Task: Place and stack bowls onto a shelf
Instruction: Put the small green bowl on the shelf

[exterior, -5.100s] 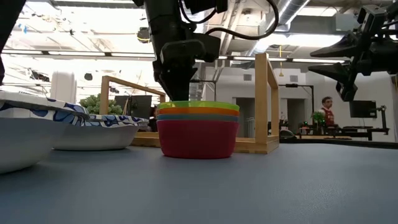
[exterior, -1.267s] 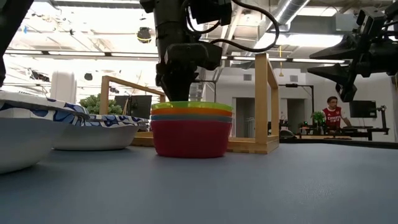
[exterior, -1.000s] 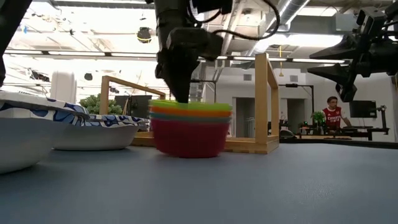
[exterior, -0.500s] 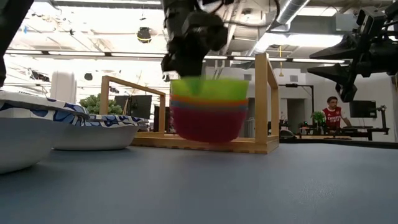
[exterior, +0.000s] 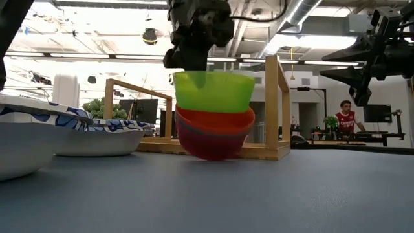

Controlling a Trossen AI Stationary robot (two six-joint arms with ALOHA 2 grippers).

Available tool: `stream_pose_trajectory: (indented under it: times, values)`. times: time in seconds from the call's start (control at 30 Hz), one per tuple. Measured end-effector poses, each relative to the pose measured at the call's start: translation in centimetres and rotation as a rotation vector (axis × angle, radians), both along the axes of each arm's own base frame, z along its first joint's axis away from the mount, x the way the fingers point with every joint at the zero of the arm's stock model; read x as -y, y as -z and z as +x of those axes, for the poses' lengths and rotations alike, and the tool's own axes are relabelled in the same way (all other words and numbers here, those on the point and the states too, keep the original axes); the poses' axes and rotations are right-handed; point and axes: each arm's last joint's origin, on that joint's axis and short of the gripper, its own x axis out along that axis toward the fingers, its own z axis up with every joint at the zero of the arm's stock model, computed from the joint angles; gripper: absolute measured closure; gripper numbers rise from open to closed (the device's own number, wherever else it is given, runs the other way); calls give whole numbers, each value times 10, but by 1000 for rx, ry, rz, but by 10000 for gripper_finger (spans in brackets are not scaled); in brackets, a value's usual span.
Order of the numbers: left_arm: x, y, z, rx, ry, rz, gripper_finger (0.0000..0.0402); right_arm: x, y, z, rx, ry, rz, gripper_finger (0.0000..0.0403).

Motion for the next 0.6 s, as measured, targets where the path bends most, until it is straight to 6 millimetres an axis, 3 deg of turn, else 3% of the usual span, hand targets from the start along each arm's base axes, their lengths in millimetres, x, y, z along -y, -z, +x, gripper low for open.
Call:
stream_pose_trajectory:
  times: [0.4,0.6]
  values:
    - [-18,-9,-9,-17,-30,-57,401,0,0,0,0,0,-1,232]
    - [-39,-23,-16,27,-111,-42,401,0,0,0,0,0,-3,232]
